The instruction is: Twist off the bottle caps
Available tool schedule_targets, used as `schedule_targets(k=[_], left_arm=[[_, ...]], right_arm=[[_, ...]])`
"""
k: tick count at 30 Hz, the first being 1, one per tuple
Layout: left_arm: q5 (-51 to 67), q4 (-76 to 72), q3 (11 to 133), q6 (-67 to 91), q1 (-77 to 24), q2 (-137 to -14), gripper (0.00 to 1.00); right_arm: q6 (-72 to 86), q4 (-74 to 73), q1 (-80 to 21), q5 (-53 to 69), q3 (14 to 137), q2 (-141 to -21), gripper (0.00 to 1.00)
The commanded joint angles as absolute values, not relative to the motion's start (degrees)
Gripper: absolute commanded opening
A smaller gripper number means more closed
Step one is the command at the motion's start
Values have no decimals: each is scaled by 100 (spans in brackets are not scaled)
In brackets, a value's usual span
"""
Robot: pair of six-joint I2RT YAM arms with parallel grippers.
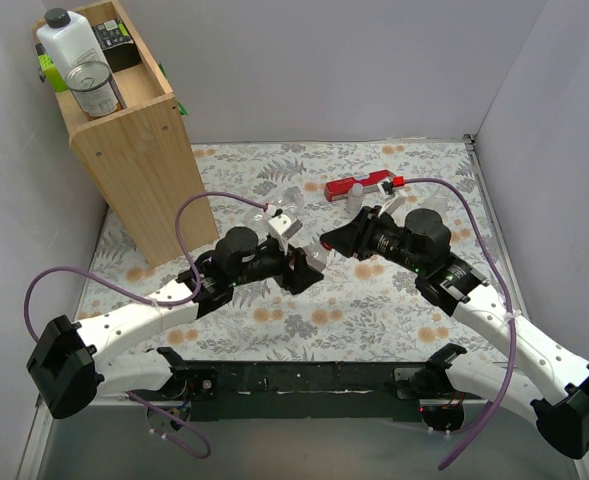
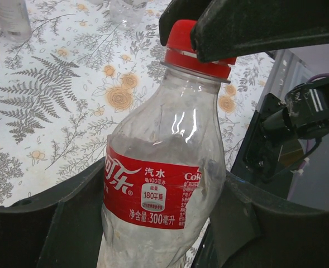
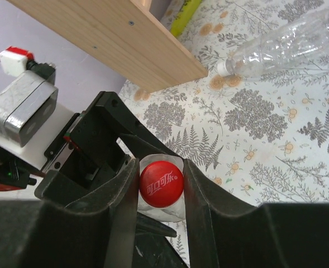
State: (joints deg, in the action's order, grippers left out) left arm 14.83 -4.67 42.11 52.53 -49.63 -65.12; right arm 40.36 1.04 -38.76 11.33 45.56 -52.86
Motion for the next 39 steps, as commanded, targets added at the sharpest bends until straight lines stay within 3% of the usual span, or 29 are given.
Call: schedule_targets(k=[1,20,24,27,28,30,31,34,39], left_arm=[[2679,-1151,4140,5414,-4720,-6275,26],[6546,-3110,4008,6574,-3990,-6679,25],[6382,-3007,4017,6566,-3990,-6733,25],[5446,-2182,4166,6022,-3990,-6689,24],[5162,-2006,4192,5881,-3990,-6654,24],[4408,-1820,4122,5819,-3990,-6566,24],[4212,-1785,4096,5827,-3990,-6539,24],[3729,-1801,3999,5950,-3999,-6504,23],[3288,-1679,3973,6064,-4060,-6548,22]], right_arm=[[3718,694,-3964,1740,4509,-5168,1],[2172,905,-3964,3277,4886,-5238,1],[2083,748,-3964,3201,5027,-5238,1],[2450,572,-3964,2577,5158,-5256,1],[2565,545,-3964,2419,5177,-5265,17],[2741,580,-3964,2084,5168,-5265,37],[3003,780,-3964,1996,5081,-5230,56],[3330,1272,-3964,1697,4835,-5142,66],[3612,1547,-4034,1047,4632,-5141,71]])
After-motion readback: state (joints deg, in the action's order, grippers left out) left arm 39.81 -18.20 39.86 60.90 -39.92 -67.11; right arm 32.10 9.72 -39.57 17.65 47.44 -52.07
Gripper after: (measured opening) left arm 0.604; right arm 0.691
